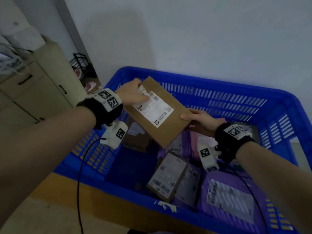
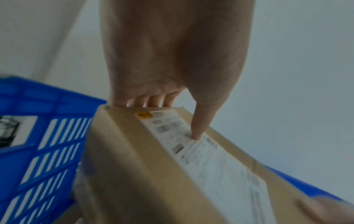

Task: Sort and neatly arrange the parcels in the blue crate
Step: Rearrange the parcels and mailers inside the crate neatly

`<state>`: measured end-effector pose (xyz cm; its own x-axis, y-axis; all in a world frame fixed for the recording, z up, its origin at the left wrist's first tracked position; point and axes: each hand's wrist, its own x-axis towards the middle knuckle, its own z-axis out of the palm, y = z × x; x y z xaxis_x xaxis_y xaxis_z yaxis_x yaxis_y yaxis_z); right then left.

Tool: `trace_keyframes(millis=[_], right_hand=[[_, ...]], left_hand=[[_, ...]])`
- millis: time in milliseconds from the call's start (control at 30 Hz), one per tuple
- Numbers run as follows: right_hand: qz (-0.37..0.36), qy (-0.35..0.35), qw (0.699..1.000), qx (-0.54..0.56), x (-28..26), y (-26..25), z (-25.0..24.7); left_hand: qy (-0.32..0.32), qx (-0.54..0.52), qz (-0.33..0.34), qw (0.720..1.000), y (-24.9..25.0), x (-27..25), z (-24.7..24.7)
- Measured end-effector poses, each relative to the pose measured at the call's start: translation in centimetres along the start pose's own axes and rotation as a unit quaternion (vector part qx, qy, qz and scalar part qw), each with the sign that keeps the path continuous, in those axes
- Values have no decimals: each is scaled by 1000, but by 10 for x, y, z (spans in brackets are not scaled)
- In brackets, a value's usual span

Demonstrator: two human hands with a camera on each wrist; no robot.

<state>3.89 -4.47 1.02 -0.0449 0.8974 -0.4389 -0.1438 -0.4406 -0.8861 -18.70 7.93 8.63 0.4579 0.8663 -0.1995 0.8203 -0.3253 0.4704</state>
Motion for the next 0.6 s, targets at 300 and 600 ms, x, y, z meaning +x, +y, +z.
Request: trace_keyframes(millis=[300,600], right_hand=[[8,-25,997,75,32,21,20],[109,-109,987,-52,44,29,20]], left_hand=[[3,-63,-78,995,-26,-12,6],[-74,-37,-126,989,-38,-32,9]])
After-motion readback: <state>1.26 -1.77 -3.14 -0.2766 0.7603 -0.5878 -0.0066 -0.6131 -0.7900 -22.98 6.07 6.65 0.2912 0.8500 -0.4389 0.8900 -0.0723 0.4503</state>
